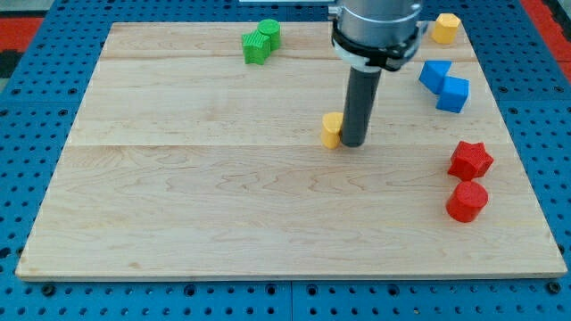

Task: Move heart closer to the hexagon

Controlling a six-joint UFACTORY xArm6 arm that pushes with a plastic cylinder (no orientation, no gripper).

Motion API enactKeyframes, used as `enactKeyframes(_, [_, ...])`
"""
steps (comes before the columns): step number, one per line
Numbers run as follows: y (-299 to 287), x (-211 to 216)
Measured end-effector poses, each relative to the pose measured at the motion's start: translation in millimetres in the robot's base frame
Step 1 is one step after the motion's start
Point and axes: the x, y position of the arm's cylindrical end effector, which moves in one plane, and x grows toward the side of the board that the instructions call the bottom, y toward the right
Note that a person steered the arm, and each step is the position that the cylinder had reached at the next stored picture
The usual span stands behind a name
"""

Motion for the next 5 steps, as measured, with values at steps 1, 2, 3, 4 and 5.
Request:
enactKeyframes(1, [-27, 2])
enactKeyframes(2, [-54, 8])
enactKeyframes(3, [-49, -44])
enactKeyframes(4, [7, -78])
enactKeyframes(5, [21, -140])
